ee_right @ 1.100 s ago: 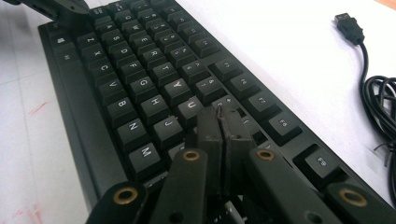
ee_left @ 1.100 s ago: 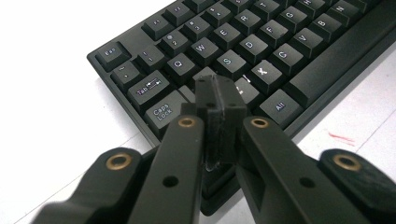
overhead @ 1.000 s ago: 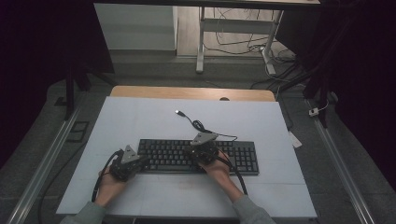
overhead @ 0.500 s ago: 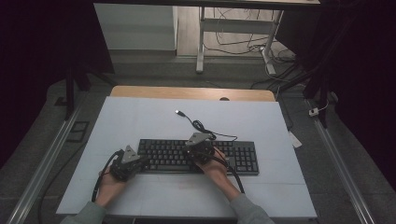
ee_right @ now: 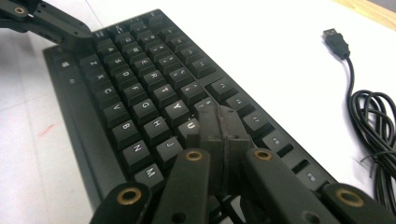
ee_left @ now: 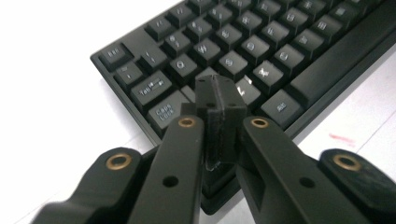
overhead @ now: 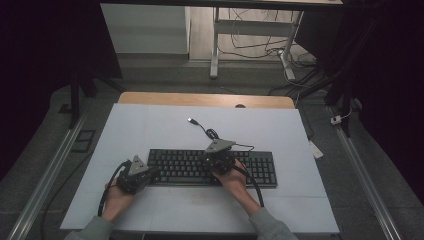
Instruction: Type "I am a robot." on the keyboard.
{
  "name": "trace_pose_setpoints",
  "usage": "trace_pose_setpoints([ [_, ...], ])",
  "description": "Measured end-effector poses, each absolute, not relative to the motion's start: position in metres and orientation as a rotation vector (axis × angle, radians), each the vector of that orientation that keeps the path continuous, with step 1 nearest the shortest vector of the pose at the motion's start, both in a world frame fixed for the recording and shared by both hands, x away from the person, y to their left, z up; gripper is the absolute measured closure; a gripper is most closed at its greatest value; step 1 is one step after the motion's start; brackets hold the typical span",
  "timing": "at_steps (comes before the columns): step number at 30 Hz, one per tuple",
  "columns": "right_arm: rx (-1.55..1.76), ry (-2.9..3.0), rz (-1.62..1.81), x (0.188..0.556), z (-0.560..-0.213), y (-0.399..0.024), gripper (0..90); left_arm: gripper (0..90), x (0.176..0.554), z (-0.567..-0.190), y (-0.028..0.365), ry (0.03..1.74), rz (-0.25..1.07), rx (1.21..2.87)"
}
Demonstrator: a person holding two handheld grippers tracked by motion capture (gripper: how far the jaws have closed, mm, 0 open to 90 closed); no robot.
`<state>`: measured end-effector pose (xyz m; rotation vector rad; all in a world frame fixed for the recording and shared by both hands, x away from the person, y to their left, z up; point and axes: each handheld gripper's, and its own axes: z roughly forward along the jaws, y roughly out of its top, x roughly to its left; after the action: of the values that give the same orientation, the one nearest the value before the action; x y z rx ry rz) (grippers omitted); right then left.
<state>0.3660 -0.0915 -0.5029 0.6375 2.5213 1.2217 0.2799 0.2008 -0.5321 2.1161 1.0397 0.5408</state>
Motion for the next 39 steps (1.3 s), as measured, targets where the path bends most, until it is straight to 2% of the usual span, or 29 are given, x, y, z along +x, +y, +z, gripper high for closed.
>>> trace_pose_setpoints([
  [6,0.656,2.509,1.289,0.365,-0.501,-0.103,88.1,88.8,0.276,-0.527,0.204,1.029,0.563,2.058],
  [7,0.654,2.5,1.294,0.364,-0.5,-0.105,78.8,88.2,0.276,-0.527,0.205,1.029,0.565,2.05],
  [9,0.661,2.491,1.305,0.362,-0.499,-0.107,71.5,83.0,0.275,-0.526,0.207,1.023,0.556,2.033],
  [16,0.692,2.446,1.343,0.357,-0.495,-0.12,58.4,65.3,0.275,-0.527,0.209,1.031,0.544,2.006],
  [21,0.708,2.421,1.336,0.353,-0.496,-0.134,54.3,58.7,0.274,-0.527,0.211,1.043,0.519,1.981],
  [24,0.723,2.397,1.332,0.348,-0.495,-0.153,52.4,50.6,0.275,-0.527,0.211,1.053,0.495,1.984],
  [30,0.757,2.369,1.34,0.338,-0.492,-0.177,50.1,44.2,0.275,-0.527,0.212,1.078,0.488,1.968],
  [31,0.765,2.355,1.33,0.332,-0.492,-0.19,49.8,40.9,0.275,-0.527,0.213,1.087,0.492,1.963],
  [39,0.834,2.296,1.328,0.309,-0.491,-0.235,48.8,37.8,0.274,-0.524,0.214,1.093,0.492,1.939],
])
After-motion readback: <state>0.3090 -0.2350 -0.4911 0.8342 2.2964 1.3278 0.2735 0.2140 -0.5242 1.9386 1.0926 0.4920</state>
